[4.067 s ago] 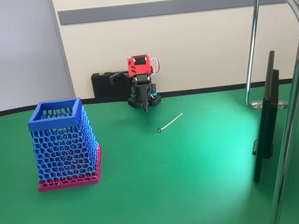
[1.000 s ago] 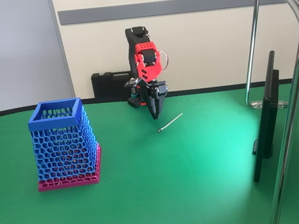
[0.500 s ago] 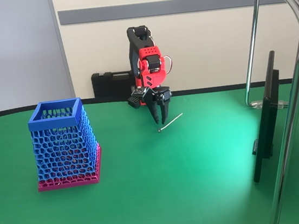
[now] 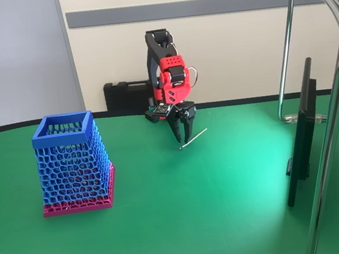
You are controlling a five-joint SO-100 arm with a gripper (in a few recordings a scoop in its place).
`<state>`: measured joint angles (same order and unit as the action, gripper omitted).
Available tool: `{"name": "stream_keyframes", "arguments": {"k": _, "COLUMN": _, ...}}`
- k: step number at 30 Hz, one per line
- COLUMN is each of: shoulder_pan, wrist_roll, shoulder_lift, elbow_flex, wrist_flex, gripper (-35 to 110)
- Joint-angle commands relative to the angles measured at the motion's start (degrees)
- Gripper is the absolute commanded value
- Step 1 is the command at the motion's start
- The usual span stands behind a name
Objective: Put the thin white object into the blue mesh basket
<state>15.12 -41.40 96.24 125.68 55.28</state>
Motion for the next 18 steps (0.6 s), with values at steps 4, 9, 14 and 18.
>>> {"name": "stream_keyframes", "arguments": {"k": 4, "shoulder_pan": 0.09, "wrist_roll": -1.05, "shoulder_lift": -1.32, "elbow_flex": -2.72, "wrist_flex": 0.44, "gripper": 14}}
{"name": "stream_keyframes", "arguments": {"k": 9, "shoulder_pan": -0.35, "wrist_roll": -2.37, "shoulder_lift": -2.81, "elbow_flex": -2.99, "wrist_flex": 0.44, "gripper": 14}}
{"name": "stream_keyframes", "arguments": {"k": 14, "shoulder_pan": -0.62, "wrist_roll": -2.99, "shoulder_lift": -4.13, "elbow_flex": -3.87, "wrist_flex": 0.44, "gripper": 13}}
{"name": "stream_keyframes", "arguments": {"k": 18, "shoulder_pan": -0.88, "wrist_roll": -3.25, "shoulder_lift": -5.01, "elbow_flex": -4.48, "wrist_flex": 0.35, "gripper": 13}}
